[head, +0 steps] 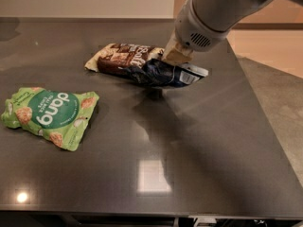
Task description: Move blue chip bag near brown chip bag
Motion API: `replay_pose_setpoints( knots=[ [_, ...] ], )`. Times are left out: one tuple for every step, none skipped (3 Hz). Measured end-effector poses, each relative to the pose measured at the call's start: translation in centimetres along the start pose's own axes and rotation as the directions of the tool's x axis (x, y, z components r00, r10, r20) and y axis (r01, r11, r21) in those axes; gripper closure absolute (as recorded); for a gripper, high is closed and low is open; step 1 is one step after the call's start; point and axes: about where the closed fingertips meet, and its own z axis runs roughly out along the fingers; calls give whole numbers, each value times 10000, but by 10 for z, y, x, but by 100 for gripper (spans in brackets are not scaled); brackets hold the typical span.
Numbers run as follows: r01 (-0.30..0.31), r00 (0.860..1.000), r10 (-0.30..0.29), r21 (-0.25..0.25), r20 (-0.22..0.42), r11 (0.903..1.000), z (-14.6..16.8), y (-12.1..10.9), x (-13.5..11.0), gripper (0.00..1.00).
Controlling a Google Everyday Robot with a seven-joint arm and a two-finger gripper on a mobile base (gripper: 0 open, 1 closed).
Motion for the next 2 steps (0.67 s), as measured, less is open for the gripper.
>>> replay_pose_setpoints(
  knots=[
    [-481,9988,482,729,6,9962,-13,-33,4,100],
    [-562,9984,569,936,-47,9940,-9,-42,8,83]
  ],
)
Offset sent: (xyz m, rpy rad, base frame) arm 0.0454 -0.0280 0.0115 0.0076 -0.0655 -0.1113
